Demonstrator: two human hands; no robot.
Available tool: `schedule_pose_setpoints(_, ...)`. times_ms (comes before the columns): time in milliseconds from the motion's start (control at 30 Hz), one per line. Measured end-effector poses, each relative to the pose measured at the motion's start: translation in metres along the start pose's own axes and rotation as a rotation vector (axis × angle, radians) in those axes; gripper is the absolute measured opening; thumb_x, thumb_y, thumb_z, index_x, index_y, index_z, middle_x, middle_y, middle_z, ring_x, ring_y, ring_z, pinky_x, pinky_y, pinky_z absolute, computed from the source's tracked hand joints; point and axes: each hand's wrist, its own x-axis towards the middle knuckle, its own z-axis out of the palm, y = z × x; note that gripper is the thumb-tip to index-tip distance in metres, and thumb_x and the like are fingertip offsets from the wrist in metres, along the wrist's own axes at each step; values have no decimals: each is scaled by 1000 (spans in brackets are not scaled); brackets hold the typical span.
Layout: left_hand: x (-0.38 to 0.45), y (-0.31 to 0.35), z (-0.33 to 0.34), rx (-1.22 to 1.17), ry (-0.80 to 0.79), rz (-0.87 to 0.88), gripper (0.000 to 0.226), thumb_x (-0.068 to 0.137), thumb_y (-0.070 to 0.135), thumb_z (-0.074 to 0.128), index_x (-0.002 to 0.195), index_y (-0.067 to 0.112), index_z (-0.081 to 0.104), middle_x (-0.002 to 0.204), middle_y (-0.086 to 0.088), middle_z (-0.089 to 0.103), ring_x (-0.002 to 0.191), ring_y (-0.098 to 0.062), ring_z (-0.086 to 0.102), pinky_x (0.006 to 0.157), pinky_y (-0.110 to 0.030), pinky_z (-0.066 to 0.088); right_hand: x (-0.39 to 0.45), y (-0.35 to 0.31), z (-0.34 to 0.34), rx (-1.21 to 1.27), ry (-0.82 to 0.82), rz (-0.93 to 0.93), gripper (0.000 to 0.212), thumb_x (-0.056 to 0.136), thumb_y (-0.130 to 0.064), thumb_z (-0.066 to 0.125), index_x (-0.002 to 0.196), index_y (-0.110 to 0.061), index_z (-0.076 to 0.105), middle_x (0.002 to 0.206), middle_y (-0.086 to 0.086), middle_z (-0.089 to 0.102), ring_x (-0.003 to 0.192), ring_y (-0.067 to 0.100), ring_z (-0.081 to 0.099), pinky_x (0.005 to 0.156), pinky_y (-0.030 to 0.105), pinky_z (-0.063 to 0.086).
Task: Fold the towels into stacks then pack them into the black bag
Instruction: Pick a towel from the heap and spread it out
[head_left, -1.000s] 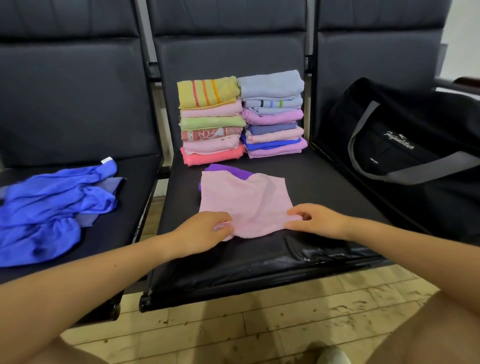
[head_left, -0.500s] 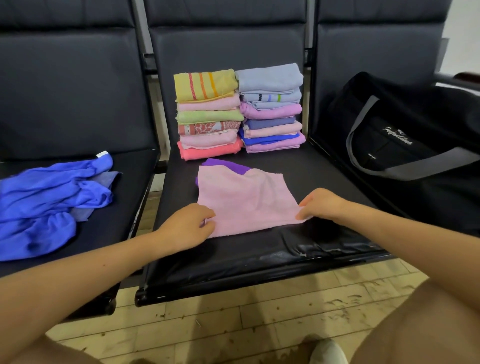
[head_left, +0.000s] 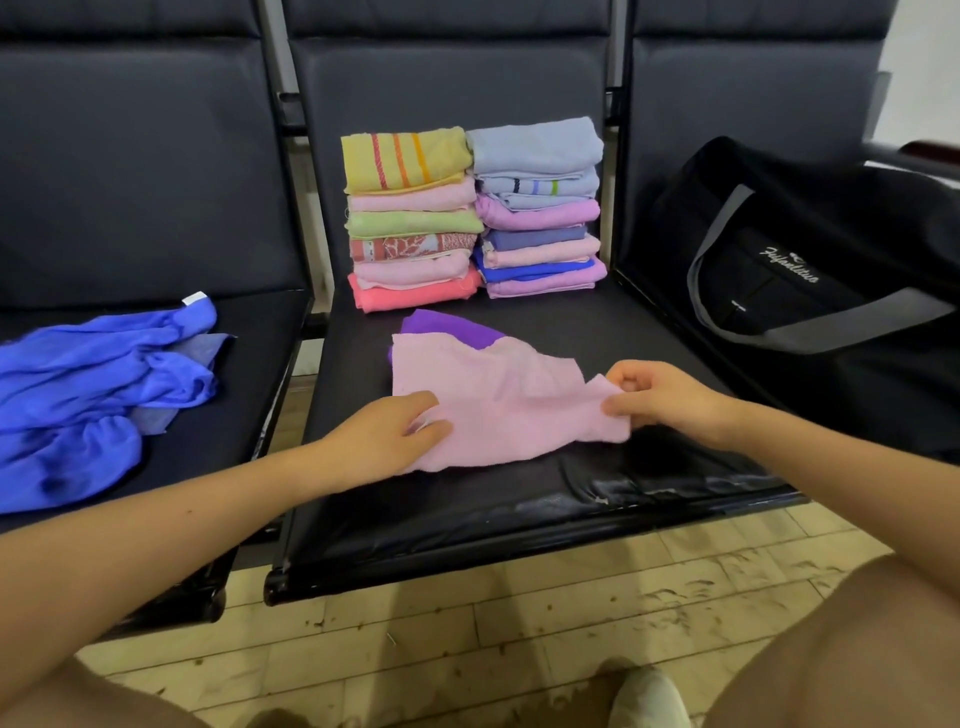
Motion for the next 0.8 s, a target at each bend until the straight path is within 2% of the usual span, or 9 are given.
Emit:
schedule_pose_setpoints(100, 1, -7, -4, -39, -26, -29, 21, 97, 32, 52, 76, 31, 47, 71, 8, 51, 67, -7, 49, 61, -19, 34, -4, -2, 1, -3, -121, 83, 17, 77, -15, 71, 83, -9, 56, 72, 2, 54, 64, 12, 53, 59, 22, 46)
schedule_pose_setpoints(200, 0, -13, -8, -92, -67, -24, 27, 97, 31, 52, 72, 21, 53, 66, 7, 50, 61, -5, 46, 59, -16, 36, -3, -2, 1, -33, -177, 139, 29, 73, -24, 71, 90, -4, 57, 71, 0, 56, 63, 12, 54, 55, 21, 45)
schedule_pose_setpoints(267, 2, -12, -10, -136, -81, -14, 32, 97, 29, 52, 71, 10, 53, 63, 6, 48, 58, -4, 43, 59, -16, 37, 0, -1, 1, -92, -174, 168, 37, 81, -27, 73, 94, 5, 60, 77, 5, 59, 69, 15, 57, 59, 24, 46)
schedule_pose_setpoints(333, 5, -10, -14, -162, -71, -12, 30, 96, 24, 53, 69, 11, 52, 61, 9, 48, 58, -4, 42, 60, -16, 37, 5, 0, 1, -130, -165, 174, 43, 81, -31, 72, 100, 7, 64, 82, 10, 64, 75, 18, 60, 67, 30, 48)
schedule_pose_setpoints(400, 10, -7, -17, -167, -55, -16, 24, 95, 20, 53, 71, 17, 56, 66, 12, 54, 64, -4, 48, 65, -19, 40, 10, -1, 1, -130, -132, 156, 33, 84, -26, 71, 99, 4, 68, 86, 11, 69, 81, 19, 65, 74, 33, 51)
schedule_pose_setpoints(467, 18, -4, -19, -165, -20, -37, 19, 94, 18, 53, 78, 22, 61, 79, 9, 61, 77, -9, 56, 73, -25, 44, 15, -3, 0, -101, -75, 120, 17, 88, -19, 68, 93, -3, 69, 85, 5, 71, 81, 15, 67, 74, 29, 52)
schedule_pose_setpoints(567, 36, -4, -23, -119, 79, -84, 17, 95, 20, 51, 90, 15, 67, 91, 1, 65, 88, -15, 59, 80, -29, 45, 29, -4, -3, -44, 51, 61, 16, 90, -15, 64, 97, -2, 68, 90, 7, 71, 83, 16, 67, 78, 31, 51)
schedule_pose_setpoints(667, 51, -7, -26, -72, 139, -104, 26, 97, 23, 47, 81, 11, 63, 81, 0, 61, 78, -15, 55, 69, -26, 42, 43, -2, -5, -19, 164, 36, 20, 91, -12, 60, 95, 8, 63, 82, 8, 63, 74, 17, 60, 69, 28, 46)
schedule_pose_setpoints(800, 71, -16, -25, -34, 222, -102, 38, 98, 23, 44, 61, 12, 43, 67, -3, 47, 64, -18, 43, 59, -32, 33, 64, 2, -4, -28, 253, 32, 13, 91, -14, 60, 81, -5, 60, 75, 2, 60, 65, 12, 56, 60, 23, 42)
